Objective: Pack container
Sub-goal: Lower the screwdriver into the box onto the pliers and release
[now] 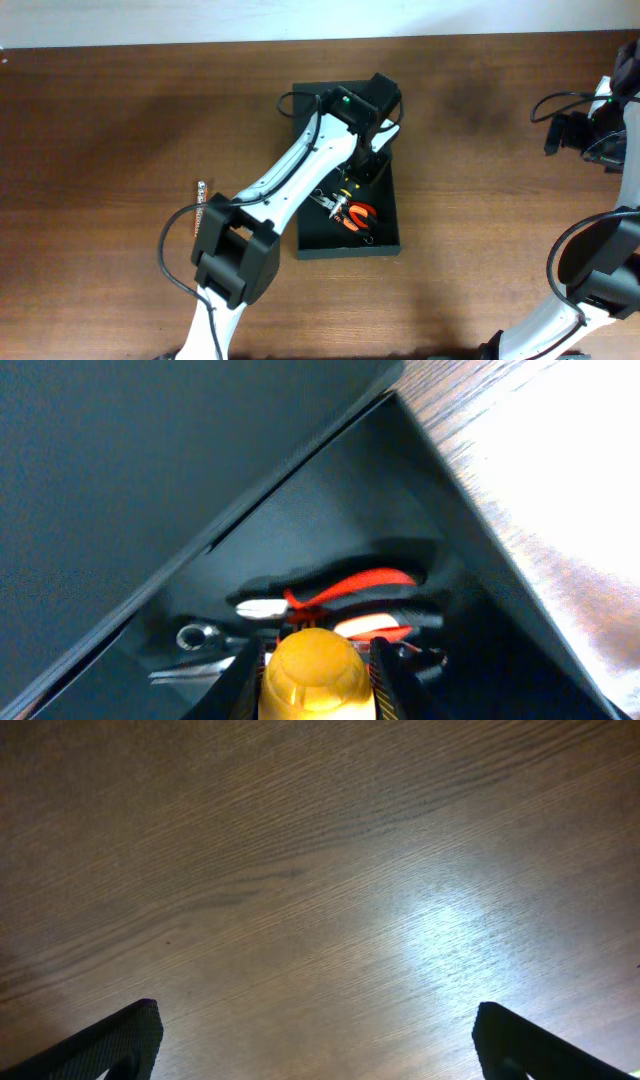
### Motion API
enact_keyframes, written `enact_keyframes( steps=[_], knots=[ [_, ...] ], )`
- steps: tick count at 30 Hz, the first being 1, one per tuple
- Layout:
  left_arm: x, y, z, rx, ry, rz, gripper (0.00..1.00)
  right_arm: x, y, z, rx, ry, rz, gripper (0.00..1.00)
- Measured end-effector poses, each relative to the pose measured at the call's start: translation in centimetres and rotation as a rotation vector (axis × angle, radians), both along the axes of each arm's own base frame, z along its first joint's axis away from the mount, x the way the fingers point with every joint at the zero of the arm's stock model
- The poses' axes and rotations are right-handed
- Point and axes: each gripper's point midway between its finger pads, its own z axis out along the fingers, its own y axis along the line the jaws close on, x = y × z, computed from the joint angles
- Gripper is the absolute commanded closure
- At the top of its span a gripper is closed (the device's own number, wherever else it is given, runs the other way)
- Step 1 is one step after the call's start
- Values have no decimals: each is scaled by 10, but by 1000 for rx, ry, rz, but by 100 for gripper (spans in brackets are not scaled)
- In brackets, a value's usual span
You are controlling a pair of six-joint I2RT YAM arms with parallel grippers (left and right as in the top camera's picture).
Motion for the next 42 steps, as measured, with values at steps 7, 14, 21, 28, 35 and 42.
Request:
enact_keyframes(
  steps=[7,14,21,28,35,42],
  knots=[
    [-2,0,-17,17,35,-1,98,0,0,0,0,0,-1,1],
    [0,-3,-25,13,39,-2,98,0,0,0,0,0,0,1],
    [2,-6,-39,18,54,-2,98,0,0,0,0,0,0,1],
    [0,-4,-54,39,84,-2,85,0,0,0,0,0,0,1],
    [0,-4,-54,39,83,-8,55,0,0,0,0,0,0,1],
    [-3,-5,-54,36,93,-12,18,0,0,0,0,0,0,1]
  ],
)
